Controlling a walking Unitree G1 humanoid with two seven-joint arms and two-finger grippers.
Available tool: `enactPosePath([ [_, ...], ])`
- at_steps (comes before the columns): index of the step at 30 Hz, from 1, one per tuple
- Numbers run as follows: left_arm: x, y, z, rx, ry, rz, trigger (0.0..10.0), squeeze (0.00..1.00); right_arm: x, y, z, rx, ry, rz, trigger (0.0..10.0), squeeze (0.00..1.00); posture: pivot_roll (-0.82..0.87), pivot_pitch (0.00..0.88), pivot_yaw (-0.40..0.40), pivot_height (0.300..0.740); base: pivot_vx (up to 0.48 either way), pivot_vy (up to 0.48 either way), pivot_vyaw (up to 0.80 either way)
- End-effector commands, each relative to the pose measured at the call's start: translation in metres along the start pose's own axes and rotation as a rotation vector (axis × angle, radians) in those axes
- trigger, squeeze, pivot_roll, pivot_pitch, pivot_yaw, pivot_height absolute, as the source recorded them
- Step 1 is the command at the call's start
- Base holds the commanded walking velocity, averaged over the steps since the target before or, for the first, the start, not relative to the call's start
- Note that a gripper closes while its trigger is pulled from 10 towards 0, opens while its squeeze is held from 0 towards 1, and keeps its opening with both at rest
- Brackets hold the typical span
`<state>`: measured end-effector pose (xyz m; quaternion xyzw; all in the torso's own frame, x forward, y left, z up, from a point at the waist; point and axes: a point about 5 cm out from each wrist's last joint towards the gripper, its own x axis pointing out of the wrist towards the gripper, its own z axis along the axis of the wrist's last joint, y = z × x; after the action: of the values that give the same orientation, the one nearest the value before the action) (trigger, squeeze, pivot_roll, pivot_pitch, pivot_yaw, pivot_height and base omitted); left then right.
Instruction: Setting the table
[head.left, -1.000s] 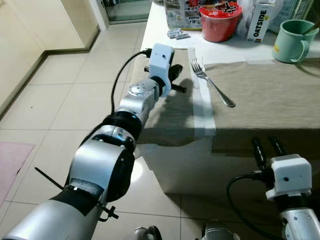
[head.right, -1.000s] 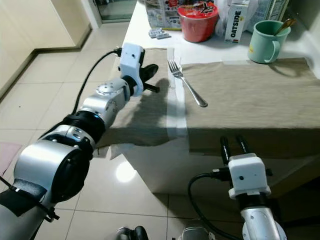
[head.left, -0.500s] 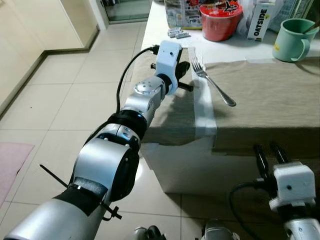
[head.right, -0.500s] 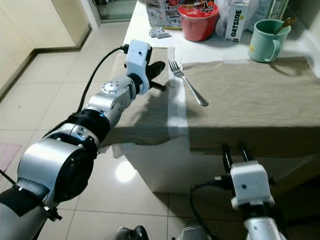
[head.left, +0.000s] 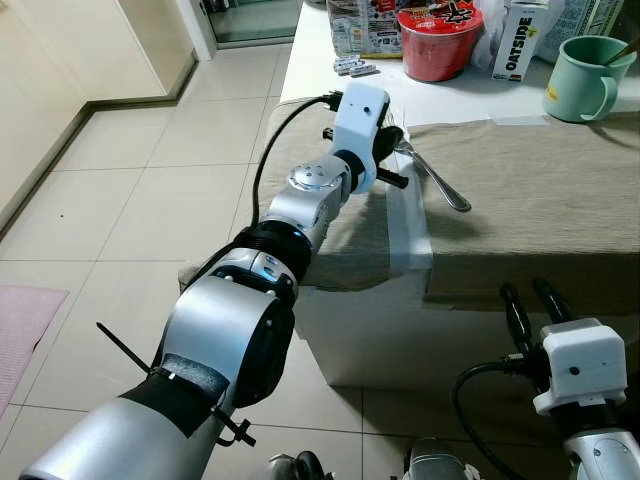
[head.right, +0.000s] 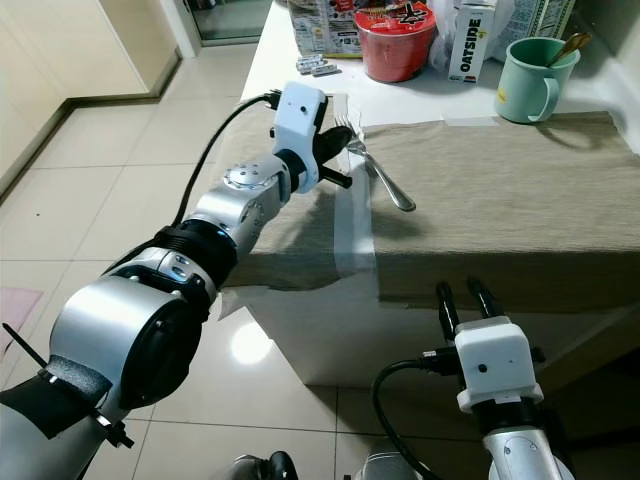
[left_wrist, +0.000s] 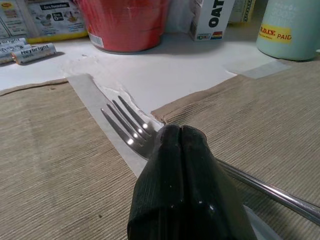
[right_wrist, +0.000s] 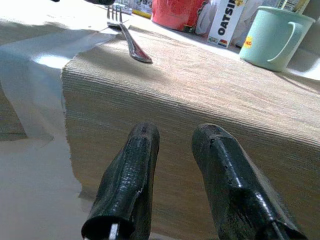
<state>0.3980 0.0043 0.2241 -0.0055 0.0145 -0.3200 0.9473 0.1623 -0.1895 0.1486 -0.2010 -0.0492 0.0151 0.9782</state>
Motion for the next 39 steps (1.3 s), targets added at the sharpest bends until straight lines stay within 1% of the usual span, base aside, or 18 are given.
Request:
enactPosePath([
  [1,0.003,-0.005,0.006,0.015,0.006,-0.028,10.0,0.00,-0.001,0.003,0.002,0.009,0.003,0.021,10.0,0.00,-0.38,0.148,0.194,0.740,0.000,0.000,0.00],
  [10,0.005,-0.017,-0.005,0.015,0.045,-0.080,10.0,0.00,0.003,0.004,0.001,0.006,0.004,0.015,10.0,0.00,-0.38,0.152,0.200,0.740,0.000,0.000,0.00],
  [12,0.006,-0.024,-0.008,0.013,0.055,-0.104,10.0,0.00,0.003,0.004,0.000,0.003,0.006,0.014,10.0,0.00,-0.38,0.153,0.201,0.740,0.000,0.000,0.00],
  [15,0.006,-0.026,-0.009,0.009,0.060,-0.114,10.0,0.00,0.003,0.005,0.000,0.003,0.007,0.014,10.0,0.00,-0.38,0.153,0.201,0.740,0.000,0.000,0.00],
  [27,0.005,-0.044,-0.031,-0.021,0.140,-0.213,10.0,0.00,0.004,0.005,-0.001,0.003,0.012,0.013,10.0,0.00,-0.37,0.156,0.199,0.740,0.000,0.000,0.00],
  [31,0.005,-0.053,-0.033,-0.033,0.155,-0.274,10.0,0.00,0.005,0.005,-0.001,0.004,0.012,0.014,10.0,0.00,-0.36,0.157,0.197,0.740,0.000,0.000,0.00],
  [34,0.005,-0.058,-0.033,-0.039,0.163,-0.302,10.0,0.00,0.005,0.005,-0.002,0.004,0.012,0.016,10.0,0.00,-0.36,0.157,0.196,0.740,0.000,0.000,0.00],
  [35,0.005,-0.062,-0.033,-0.054,0.164,-0.323,10.0,0.00,0.005,0.005,-0.002,0.004,0.013,0.015,10.0,0.00,-0.36,0.158,0.197,0.740,0.000,0.000,0.00],
  [36,0.005,-0.062,-0.033,-0.054,0.164,-0.323,10.0,0.00,0.005,0.005,-0.002,0.004,0.013,0.015,10.0,0.00,-0.36,0.158,0.197,0.740,0.000,0.000,0.00],
  [39,0.006,-0.071,-0.031,-0.071,0.157,-0.371,10.0,0.00,0.006,0.005,-0.003,0.002,0.014,0.018,10.0,0.00,-0.35,0.158,0.196,0.740,0.000,0.000,0.00],
])
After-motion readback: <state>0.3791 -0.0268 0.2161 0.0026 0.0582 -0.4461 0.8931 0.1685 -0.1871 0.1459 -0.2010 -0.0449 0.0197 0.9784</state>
